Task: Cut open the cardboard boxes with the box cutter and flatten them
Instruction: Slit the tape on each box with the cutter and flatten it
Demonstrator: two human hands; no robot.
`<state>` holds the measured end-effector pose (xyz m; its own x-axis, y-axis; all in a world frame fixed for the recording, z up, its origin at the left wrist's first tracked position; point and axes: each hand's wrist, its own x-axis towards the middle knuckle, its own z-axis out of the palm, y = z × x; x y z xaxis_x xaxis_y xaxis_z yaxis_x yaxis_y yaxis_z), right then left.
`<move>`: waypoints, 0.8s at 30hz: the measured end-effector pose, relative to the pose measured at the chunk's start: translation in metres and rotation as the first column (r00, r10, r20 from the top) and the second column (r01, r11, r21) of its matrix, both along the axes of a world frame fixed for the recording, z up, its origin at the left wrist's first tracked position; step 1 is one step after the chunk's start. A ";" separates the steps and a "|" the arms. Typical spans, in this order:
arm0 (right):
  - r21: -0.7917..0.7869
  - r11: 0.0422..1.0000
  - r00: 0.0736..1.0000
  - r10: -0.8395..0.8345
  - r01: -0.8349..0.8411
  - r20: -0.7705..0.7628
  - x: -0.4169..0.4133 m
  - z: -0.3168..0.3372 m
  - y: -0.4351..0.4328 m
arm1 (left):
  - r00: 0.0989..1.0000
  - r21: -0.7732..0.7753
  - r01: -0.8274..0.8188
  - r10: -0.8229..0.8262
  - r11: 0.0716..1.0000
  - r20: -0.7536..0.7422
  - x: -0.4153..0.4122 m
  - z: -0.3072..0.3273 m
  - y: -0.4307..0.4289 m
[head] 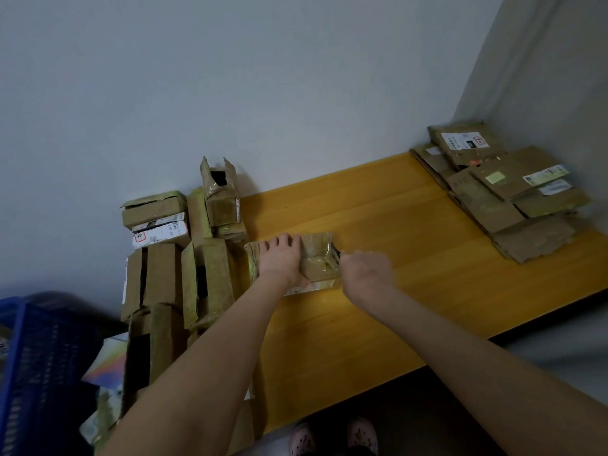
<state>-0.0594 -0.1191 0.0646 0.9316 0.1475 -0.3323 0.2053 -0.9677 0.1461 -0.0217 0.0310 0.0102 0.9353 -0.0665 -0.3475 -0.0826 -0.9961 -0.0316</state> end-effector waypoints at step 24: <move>0.681 0.018 0.626 -0.413 0.732 -0.662 0.015 -0.046 0.005 | 0.931 -0.154 -0.365 0.362 0.918 -0.051 -0.002 0.003 0.000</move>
